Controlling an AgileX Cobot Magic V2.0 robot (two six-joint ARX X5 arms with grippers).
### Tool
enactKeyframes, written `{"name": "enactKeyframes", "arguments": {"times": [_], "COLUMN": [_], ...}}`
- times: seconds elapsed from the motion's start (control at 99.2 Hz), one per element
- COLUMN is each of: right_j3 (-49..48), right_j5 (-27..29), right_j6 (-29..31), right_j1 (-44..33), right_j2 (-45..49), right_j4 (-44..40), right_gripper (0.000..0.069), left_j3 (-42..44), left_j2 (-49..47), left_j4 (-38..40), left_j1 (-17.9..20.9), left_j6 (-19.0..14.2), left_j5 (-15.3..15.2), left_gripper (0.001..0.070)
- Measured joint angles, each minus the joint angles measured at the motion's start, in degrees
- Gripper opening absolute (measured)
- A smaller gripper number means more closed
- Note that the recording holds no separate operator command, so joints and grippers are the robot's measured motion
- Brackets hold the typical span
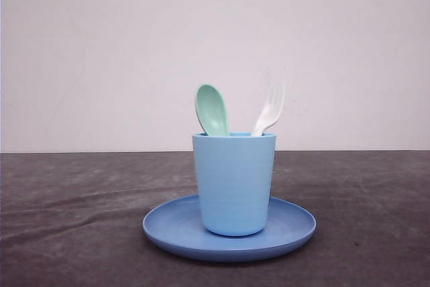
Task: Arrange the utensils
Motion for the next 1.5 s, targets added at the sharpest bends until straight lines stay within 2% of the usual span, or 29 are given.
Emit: {"name": "enactKeyframes", "arguments": {"times": [0.151, 0.272, 0.443, 0.635, 0.776, 1.008, 1.078, 1.23, 1.502], "right_j3": [-6.1, -13.03, -25.35, -39.71, -46.73, -52.04, -52.39, -52.39, -52.37], "right_j5": [-8.59, -11.85, -14.16, -15.32, -15.32, -15.32, -15.32, -15.32, -15.32], "right_j6": [-1.31, -1.36, -1.51, -1.03, -0.57, -0.55, -0.57, -0.66, -0.63], "right_j1": [-10.49, -16.68, -22.05, -25.44, -26.82, -28.46, -28.83, -30.03, -31.06], "right_j2": [-1.92, -6.19, -14.82, -26.53, -34.29, -42.77, -44.48, -47.12, -47.43], "right_j4": [3.93, 8.26, 14.25, 14.6, 14.47, 14.62, 12.15, 7.26, 7.08], "right_gripper": [0.0004, 0.0004, 0.0004, 0.0004, 0.0004, 0.0004, 0.0004, 0.0004, 0.0004], "left_j3": [0.0, 0.0, 0.0, 0.0, 0.0, 0.0, 0.0, 0.0, 0.0], "left_j2": [0.0, 0.0, 0.0, 0.0, 0.0, 0.0, 0.0, 0.0, 0.02], "left_j4": [0.0, 0.0, 0.0, 0.0, 0.0, 0.0, 0.0, 0.0, 0.0], "left_j1": [0.0, 0.0, 0.0, 0.0, 0.0, 0.0, 0.0, 0.0, 0.0], "left_j6": [0.0, 0.0, 0.0, 0.0, 0.0, 0.0, 0.0, 0.0, 0.0], "left_j5": [0.0, 0.0, 0.0, 0.0, 0.02, 0.0, 0.0, 0.0, 0.02], "left_gripper": [0.0023, 0.0023, 0.0023, 0.0023, 0.0023, 0.0023, 0.0023, 0.0023, 0.0023]}}
